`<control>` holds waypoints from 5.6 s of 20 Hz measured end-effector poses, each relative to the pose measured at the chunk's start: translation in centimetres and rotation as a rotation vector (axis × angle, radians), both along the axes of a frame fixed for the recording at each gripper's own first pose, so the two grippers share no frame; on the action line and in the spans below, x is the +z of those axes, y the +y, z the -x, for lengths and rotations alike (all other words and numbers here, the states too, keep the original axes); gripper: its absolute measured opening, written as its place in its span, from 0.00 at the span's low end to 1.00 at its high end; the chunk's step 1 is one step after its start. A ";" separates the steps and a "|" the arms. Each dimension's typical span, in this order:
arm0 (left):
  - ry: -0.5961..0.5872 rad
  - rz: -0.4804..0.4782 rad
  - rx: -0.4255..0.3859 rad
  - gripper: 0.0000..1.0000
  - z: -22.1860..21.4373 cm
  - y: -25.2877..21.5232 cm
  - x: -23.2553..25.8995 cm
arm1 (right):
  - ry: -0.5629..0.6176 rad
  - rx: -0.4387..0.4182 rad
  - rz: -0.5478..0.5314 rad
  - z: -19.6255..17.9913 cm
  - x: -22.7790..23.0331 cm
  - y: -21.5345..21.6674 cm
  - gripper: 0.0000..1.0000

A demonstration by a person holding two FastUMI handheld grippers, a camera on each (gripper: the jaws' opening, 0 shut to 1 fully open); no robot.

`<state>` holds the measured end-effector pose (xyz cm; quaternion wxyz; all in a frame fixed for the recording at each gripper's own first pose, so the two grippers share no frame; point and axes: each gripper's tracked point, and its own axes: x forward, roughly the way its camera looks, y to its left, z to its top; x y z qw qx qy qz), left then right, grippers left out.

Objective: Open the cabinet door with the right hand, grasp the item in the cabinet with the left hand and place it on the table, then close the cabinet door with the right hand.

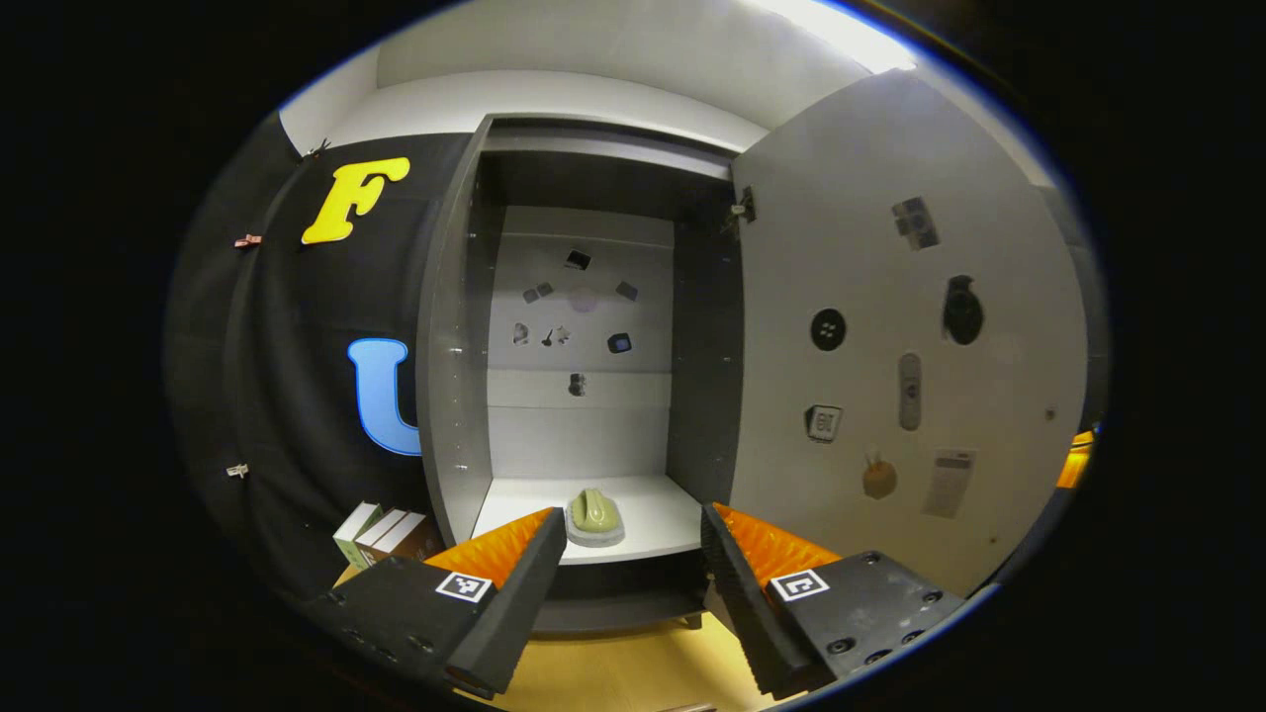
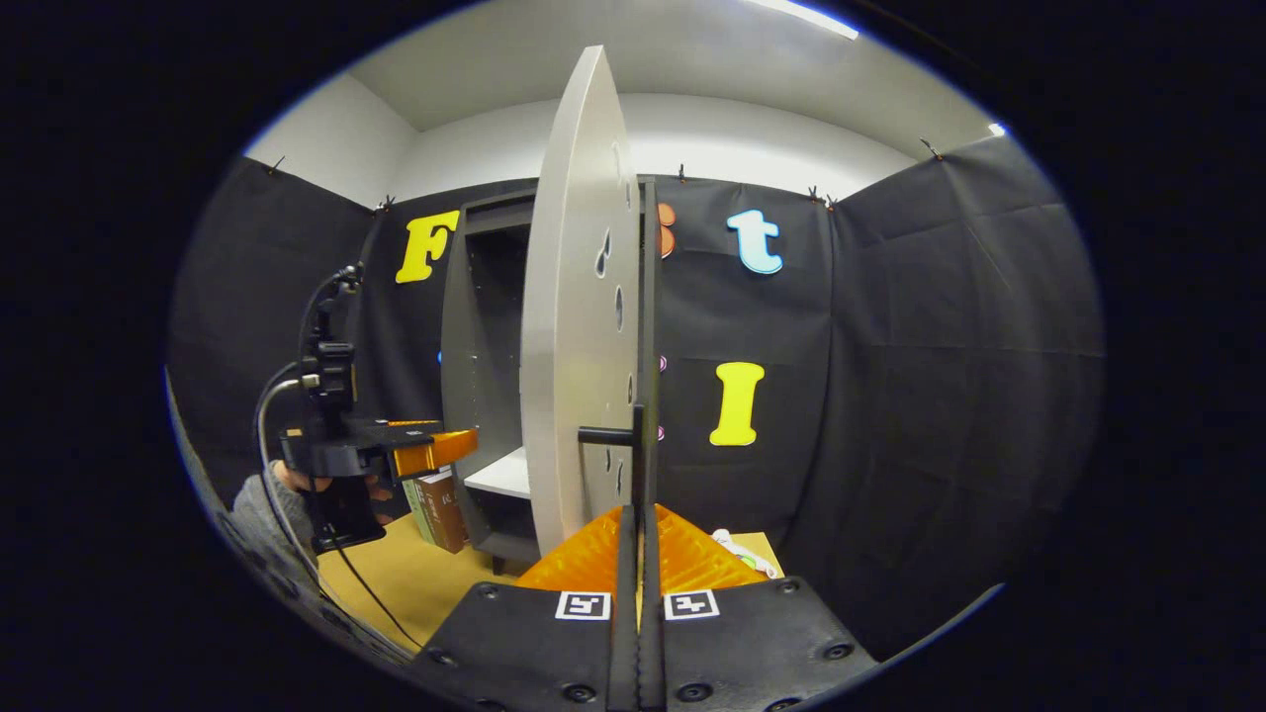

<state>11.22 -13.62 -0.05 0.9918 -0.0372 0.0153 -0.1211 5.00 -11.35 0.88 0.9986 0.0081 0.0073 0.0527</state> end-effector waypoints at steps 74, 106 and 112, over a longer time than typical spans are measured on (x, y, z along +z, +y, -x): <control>0.904 0.143 0.005 0.19 8.4 -4.3 -27.9 | 0.114 -0.134 0.085 -10.0 -11.0 -10.4 0.97; 1.077 0.059 0.151 0.44 13.0 -4.3 -43.9 | 0.182 -0.130 0.097 -9.2 -13.1 -10.4 0.97; 0.878 -0.063 0.110 0.74 11.6 -2.7 -37.9 | 0.111 -0.003 0.015 -8.0 -10.2 -7.8 0.97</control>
